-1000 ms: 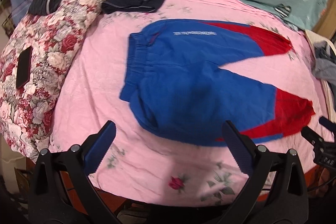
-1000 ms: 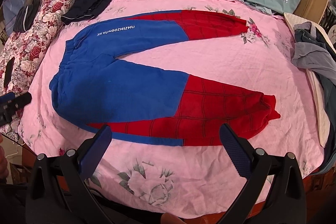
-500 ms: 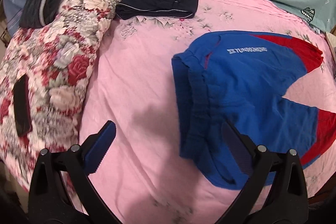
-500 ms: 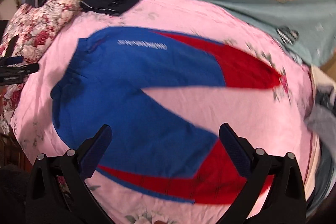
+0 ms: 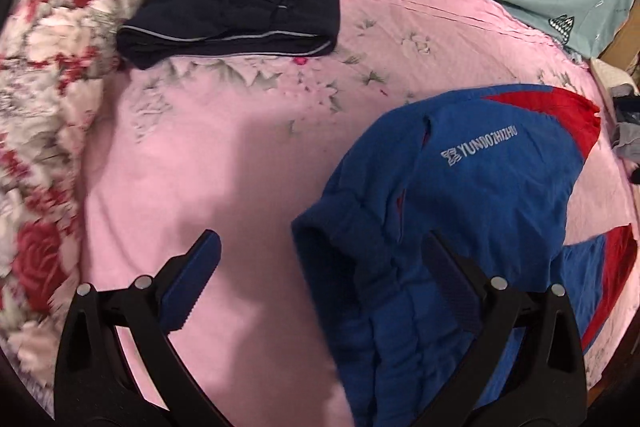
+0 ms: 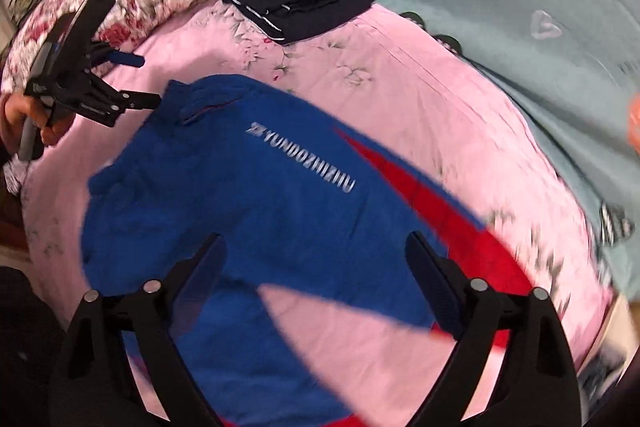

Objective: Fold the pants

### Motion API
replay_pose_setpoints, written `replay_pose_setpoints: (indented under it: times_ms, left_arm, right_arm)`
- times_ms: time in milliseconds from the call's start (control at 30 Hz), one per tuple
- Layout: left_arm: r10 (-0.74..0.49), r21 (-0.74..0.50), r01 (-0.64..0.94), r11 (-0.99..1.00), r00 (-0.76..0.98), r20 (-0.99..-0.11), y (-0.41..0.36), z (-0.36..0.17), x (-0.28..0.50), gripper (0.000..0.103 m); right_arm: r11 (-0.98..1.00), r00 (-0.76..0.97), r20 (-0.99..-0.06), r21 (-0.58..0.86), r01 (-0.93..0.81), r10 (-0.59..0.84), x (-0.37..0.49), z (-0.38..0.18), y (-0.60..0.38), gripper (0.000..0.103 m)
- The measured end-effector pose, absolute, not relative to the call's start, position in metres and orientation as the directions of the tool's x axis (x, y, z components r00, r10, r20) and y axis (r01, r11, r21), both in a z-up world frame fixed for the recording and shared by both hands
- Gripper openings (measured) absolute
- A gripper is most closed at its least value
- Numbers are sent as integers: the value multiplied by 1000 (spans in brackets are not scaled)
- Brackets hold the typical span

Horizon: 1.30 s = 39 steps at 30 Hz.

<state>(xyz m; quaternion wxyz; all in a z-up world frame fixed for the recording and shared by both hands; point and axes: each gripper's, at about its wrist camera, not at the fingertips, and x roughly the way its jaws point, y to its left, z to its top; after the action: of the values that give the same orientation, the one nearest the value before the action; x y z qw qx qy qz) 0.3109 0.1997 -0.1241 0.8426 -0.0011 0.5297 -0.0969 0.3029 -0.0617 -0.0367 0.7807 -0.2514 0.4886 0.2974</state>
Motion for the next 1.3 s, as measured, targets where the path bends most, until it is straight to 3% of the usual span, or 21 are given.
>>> replay_pose_setpoints:
  times_ms: [267,333,400,467,567,733,800,833,900,1000,1300]
  left_arm:
    - [-211,-104,329,939,310,-927,184,-153,346,100]
    - [-236,-125,358,925,284,-930,184,-156,351,93]
    - [-279,-173,376,911,250,-927,185,-157,355,77]
    - [-309,-207,388,898,222,-925,182,-157,360,68]
    - [-311,-207,410,888,206,-928,176,-157,363,61]
    - [-303,-199,416,887,199,-932,164,-156,371,47]
    - [-315,-214,407,888,200,-928,167,-155,369,35]
    - [-321,-222,401,889,199,-926,169,-154,367,33]
    - [-315,-213,406,888,200,-928,168,-151,367,25]
    - [-293,-173,435,884,227,-929,163,-143,360,22]
    - [-304,-69,517,853,385,-871,158,-72,297,21]
  right_arm:
    - [581,260,-945,-99,-808,200,388,-93,-53,83]
    - [579,233,-952,-78,-812,199,406,-103,-59,81]
    - [581,192,-960,-41,-813,202,423,-114,-65,76]
    - [574,147,-967,-2,-819,206,434,-124,-70,71]
    - [551,103,-971,35,-834,218,438,-132,-73,66]
    - [523,97,-975,22,-852,199,436,-142,-73,41]
    - [535,72,-975,53,-843,210,436,-138,-78,9]
    - [534,68,-974,59,-844,214,434,-136,-80,7]
    - [527,89,-970,44,-849,225,424,-126,-83,5]
    - [529,118,-958,40,-848,262,406,-103,-89,5]
    - [495,233,-915,-42,-868,330,290,-17,-111,5]
